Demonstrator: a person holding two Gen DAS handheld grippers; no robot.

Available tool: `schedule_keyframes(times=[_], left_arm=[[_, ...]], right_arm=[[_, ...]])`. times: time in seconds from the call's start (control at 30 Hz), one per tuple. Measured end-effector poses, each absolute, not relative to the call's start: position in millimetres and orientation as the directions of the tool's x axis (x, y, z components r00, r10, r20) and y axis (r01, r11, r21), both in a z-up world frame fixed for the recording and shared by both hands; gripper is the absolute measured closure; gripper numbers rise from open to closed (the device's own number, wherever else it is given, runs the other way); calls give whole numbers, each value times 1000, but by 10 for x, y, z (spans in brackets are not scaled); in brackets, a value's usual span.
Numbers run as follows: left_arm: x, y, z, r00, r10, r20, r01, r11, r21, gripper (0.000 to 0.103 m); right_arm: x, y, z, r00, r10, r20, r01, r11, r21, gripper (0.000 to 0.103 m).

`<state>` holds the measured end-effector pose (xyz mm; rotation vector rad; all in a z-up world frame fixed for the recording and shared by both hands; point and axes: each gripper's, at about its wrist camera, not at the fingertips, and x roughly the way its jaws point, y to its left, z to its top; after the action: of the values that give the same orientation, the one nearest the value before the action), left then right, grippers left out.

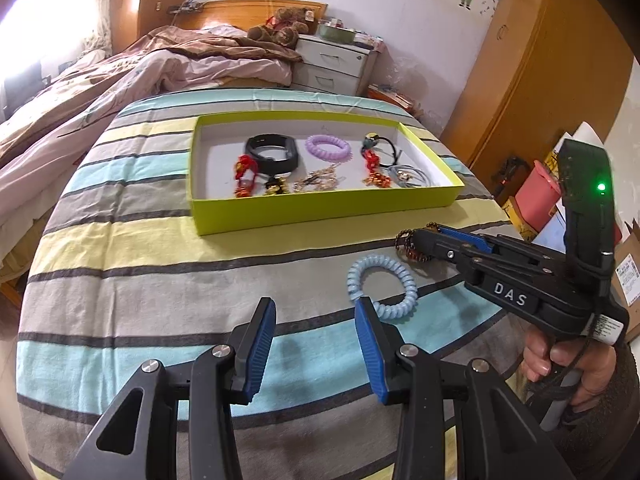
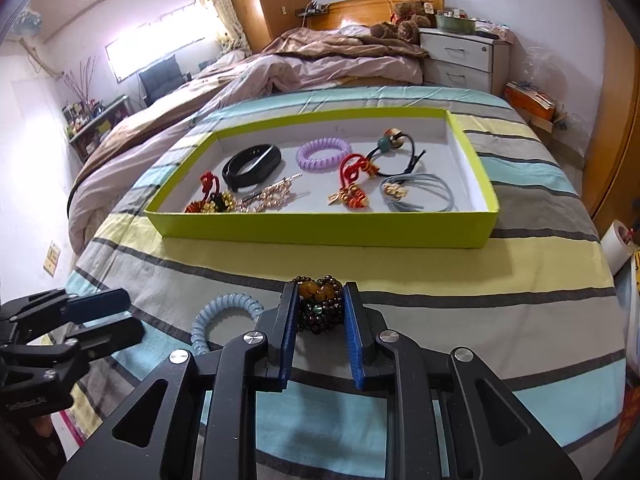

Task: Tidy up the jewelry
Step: 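Carry the brown beaded bracelet and blue coil hair tie with both grippers into the box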

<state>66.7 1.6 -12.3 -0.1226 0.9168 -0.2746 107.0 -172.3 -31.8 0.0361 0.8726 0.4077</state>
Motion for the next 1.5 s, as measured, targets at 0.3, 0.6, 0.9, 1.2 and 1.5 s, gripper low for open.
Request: schedule_keyframes(times=[0.3,0.6,0.9,1.2,1.5], left_arm=[[842,-363,-133,554,-268,-788,271,953,-134,62],[1010,-655,-320,536,-172,-827,315,949,7,62],[1036,-656,-343,533,-173,-828,322,947,10,72],[1021,-643,-326,534,-170,-828,314,950,8,94],[973,-549,-182,569,-174,-804,272,962,-16,94]], right_arm=[[925,-1904,-182,611,372,-699,-322,923,210,83],[851,-2054,-143,623,379,-684,-306,923,232,83],[841,-2100,-137,623,389,-679,-306,920,246,83],[832,-2096,-149,620,387,-683,-305,920,245,83],[805,-2111,-93,630,383,-676,-301,922,242,83]])
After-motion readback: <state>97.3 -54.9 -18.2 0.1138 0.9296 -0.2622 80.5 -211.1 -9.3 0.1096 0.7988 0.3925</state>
